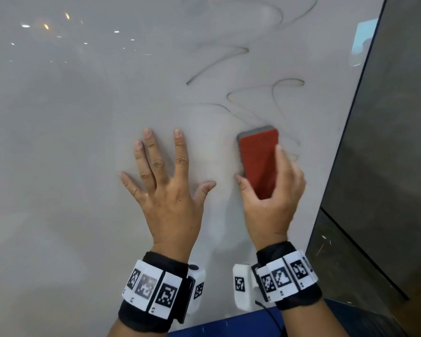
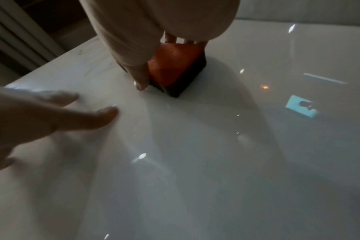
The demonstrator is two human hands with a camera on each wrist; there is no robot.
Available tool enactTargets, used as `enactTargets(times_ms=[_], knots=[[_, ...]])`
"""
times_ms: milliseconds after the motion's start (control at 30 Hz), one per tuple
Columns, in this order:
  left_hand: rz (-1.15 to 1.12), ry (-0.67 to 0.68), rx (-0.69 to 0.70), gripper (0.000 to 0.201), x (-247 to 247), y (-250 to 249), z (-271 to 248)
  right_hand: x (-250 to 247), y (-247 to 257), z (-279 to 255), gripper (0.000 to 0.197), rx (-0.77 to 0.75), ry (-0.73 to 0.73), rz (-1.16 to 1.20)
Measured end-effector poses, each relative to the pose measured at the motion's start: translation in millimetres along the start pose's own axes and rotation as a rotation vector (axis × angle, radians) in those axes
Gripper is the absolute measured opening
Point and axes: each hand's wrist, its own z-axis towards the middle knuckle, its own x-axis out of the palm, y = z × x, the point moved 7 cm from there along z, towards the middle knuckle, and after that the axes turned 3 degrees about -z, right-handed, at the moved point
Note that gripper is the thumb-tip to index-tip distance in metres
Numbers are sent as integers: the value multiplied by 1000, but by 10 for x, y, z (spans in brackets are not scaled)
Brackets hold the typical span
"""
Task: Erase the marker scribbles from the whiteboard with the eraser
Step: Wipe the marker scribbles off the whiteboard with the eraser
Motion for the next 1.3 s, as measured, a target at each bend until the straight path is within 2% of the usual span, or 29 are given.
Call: enactTargets(times_ms=[100,167,333,433,533,600,633,733,800,867,933,1000,1167,1233,1300], knots=[[-8,-10,7,105,-2,12,-10,210,208,-217,70,-198,108,-89],[-10,-13,8,105,1,17,-13,211,168,-200,67,-235,98,-92],[-1,-5,-3,106,14,16,-7,-21,-192,30,68,-12,-139,-30],[-5,-9,-1,105,12,11,-14,37,-86,-40,69,46,-143,20],[-22,-13,-6,104,12,9,-16,140,122,-161,61,-153,3,-45],[-28,-15,-9,104,10,9,-15,91,69,-116,56,-225,24,-96],[-28,-15,-9,104,11,8,-18,25,-34,-68,56,-186,-11,-100],[-22,-11,-12,103,19,3,-24,-144,-382,61,65,65,-173,-26],[-21,-9,-17,103,20,3,-24,-111,-388,27,68,131,-197,13],[-22,-7,-18,103,26,2,-25,-11,-201,-88,66,63,-120,23],[-24,-8,-19,104,26,3,-25,80,-16,-222,61,-115,10,-41],[-21,-6,-16,104,30,0,-28,64,-60,-193,58,-187,50,-103],[-27,-6,-15,103,35,-8,-27,-155,-493,51,67,112,-189,10],[-24,-10,-18,103,32,-4,-30,-88,-433,8,66,178,-198,50],[-27,-7,-21,103,34,0,-33,7,-254,-101,65,129,-146,45]])
